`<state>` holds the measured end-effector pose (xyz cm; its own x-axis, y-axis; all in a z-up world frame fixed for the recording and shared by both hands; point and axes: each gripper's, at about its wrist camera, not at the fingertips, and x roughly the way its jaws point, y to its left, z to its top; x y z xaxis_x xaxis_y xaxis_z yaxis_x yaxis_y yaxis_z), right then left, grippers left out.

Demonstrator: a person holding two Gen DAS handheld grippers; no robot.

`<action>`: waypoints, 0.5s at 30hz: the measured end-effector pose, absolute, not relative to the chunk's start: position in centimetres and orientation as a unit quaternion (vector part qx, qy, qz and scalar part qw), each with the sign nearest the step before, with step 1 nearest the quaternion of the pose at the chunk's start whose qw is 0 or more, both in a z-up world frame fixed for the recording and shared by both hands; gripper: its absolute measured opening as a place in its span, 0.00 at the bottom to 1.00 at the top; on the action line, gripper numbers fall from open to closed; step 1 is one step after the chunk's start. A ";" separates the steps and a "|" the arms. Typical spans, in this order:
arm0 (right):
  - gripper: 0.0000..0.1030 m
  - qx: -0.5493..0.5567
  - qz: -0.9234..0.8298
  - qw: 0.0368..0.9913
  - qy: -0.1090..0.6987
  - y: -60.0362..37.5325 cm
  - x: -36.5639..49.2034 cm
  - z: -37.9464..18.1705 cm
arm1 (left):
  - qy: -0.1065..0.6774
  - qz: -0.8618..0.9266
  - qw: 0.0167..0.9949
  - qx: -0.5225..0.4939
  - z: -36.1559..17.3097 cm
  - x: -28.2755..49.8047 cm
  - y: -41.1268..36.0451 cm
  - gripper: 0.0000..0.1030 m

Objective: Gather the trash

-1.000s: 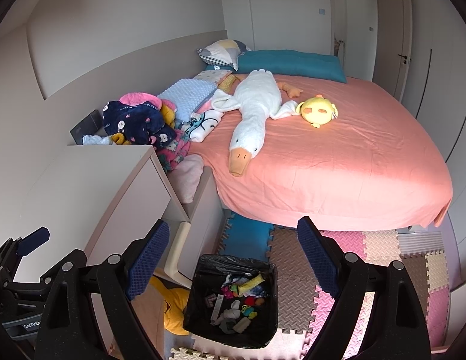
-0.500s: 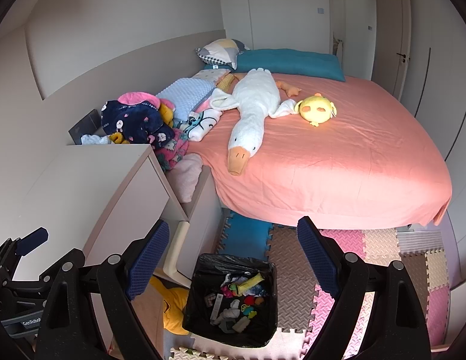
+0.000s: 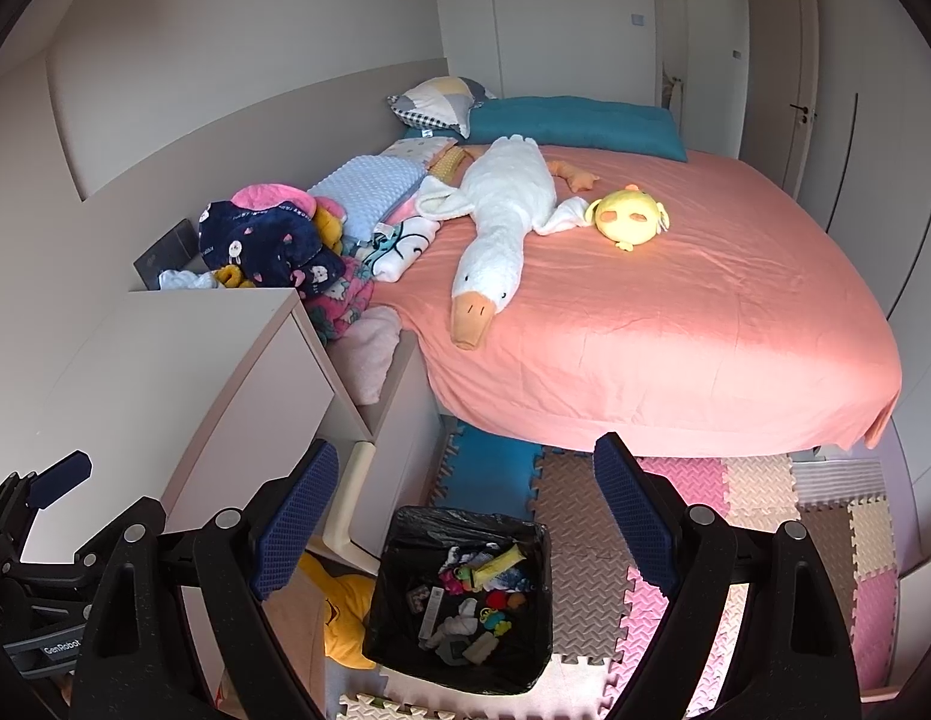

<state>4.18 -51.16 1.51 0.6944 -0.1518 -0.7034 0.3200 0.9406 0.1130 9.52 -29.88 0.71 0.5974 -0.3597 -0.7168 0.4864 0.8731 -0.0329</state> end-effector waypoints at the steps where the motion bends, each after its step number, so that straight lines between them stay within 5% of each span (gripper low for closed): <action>1: 0.85 0.114 -0.129 0.913 0.369 -51.2 4.1 1.5 | 0.381 -0.238 0.889 0.083 0.7 9.5 -29.9 0.94; 15: 0.84 0.114 -0.129 0.913 0.369 -51.2 4.1 1.5 | 0.371 -0.243 0.892 0.090 0.8 9.4 -29.9 0.94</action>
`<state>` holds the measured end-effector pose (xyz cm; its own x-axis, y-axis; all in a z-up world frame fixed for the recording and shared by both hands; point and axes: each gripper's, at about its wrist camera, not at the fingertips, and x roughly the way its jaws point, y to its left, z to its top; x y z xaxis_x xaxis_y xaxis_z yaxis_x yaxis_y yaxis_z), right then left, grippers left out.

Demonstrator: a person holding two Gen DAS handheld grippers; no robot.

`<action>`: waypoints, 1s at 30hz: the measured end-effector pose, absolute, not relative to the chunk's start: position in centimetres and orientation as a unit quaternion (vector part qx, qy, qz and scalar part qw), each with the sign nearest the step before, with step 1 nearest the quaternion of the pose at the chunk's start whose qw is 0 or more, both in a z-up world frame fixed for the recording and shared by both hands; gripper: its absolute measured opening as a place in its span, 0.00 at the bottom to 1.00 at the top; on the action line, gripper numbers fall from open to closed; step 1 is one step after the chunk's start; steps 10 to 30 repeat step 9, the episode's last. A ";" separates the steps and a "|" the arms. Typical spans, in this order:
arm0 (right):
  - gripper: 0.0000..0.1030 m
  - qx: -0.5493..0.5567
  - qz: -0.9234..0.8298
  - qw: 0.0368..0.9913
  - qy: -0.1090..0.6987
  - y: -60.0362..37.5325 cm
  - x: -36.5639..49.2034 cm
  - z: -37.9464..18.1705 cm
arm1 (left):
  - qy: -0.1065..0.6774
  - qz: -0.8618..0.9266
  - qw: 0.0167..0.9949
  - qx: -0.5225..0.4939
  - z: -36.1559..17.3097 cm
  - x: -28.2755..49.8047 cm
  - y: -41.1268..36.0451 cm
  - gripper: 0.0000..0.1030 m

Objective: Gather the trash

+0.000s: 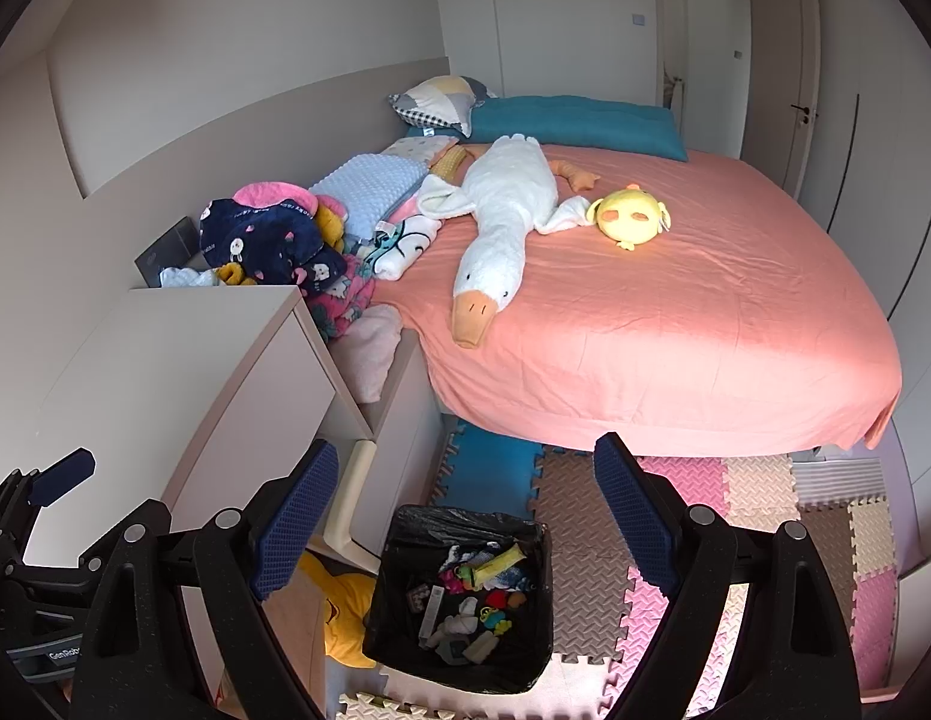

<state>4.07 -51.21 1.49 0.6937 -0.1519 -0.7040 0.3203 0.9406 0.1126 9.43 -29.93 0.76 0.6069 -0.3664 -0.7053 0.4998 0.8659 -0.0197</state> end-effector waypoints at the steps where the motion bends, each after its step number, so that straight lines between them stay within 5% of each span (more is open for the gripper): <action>1: 0.84 0.114 -0.130 0.913 0.369 -51.2 4.1 1.5 | 0.371 -0.241 0.892 0.091 0.7 9.4 -30.0 0.94; 30: 0.84 0.114 -0.129 0.913 0.369 -51.2 4.1 1.5 | 0.365 -0.244 0.894 0.088 0.9 9.3 -30.0 0.94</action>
